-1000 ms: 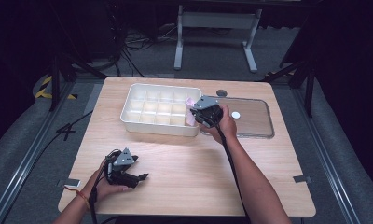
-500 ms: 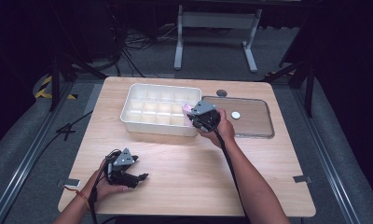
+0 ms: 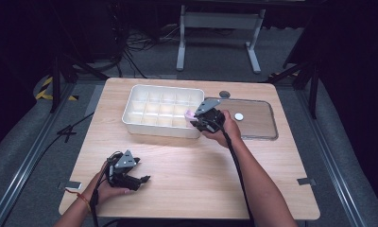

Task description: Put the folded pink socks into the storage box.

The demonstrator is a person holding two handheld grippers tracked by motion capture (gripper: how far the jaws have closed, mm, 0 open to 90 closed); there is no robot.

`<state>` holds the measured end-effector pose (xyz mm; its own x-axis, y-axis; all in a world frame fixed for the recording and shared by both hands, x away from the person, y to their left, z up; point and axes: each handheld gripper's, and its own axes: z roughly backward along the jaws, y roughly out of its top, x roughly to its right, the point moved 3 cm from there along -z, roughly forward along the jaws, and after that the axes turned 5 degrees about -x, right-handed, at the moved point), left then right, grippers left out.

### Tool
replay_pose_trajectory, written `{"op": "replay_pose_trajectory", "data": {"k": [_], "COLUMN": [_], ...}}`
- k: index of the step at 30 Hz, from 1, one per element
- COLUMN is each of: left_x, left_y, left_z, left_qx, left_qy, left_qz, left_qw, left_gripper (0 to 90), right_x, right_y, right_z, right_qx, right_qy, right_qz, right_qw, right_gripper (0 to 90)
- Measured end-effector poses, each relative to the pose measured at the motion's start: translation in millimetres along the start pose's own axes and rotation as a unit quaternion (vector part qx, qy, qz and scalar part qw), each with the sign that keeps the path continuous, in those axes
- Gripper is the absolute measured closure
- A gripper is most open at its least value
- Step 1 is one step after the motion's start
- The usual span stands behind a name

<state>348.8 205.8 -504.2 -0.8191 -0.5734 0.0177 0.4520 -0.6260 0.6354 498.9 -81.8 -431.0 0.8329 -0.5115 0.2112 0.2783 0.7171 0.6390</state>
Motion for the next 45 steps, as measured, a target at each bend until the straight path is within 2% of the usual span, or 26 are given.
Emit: {"op": "replay_pose_trajectory", "data": {"k": [8, 15, 26, 30, 35, 40, 43, 45], "left_x": [-0.2, -0.2, -0.4, -0.4, -0.3, 0.0, 0.1, 0.1], "left_y": [0.1, 0.2, 0.2, 0.2, 0.2, 0.2, 0.2, 0.2], "left_z": [0.0, 0.1, 0.5, 0.4, 0.4, 0.4, 0.5, 0.5], "left_qx": [0.000, -0.001, -0.003, -0.003, -0.004, -0.004, -0.005, -0.005], "left_qy": [-0.002, -0.002, -0.004, -0.003, -0.003, 0.000, 0.001, 0.001], "left_qz": [-0.002, -0.002, -0.003, -0.003, -0.003, -0.003, -0.002, -0.002], "left_qw": [1.0000, 1.0000, 1.0000, 1.0000, 1.0000, 1.0000, 1.0000, 1.0000], "left_gripper": [19.8, 19.7, 19.6, 19.6, 19.5, 19.4, 19.4, 19.4], "right_x": [3.9, 7.4, 8.7, 8.7, 10.2, 14.1, 16.0, 15.8], "right_y": [4.5, 9.5, 10.9, 11.9, 13.9, 19.8, 22.9, 23.7], "right_z": [-7.3, -11.5, -14.6, -12.4, -7.0, 2.2, 5.0, 3.2], "right_qx": [-0.049, -0.082, -0.108, -0.107, -0.100, -0.078, -0.074, -0.082], "right_qy": [0.019, 0.043, 0.042, 0.042, 0.048, 0.060, 0.058, 0.058], "right_qz": [-0.010, -0.026, -0.026, -0.025, -0.038, -0.062, -0.063, -0.060], "right_qw": [0.9986, 0.9954, 0.9930, 0.9931, 0.9931, 0.9932, 0.9936, 0.9931], "right_gripper": [71.5, 71.4, 70.3, 65.5, 53.5, 53.2, 58.4, 62.8]}}
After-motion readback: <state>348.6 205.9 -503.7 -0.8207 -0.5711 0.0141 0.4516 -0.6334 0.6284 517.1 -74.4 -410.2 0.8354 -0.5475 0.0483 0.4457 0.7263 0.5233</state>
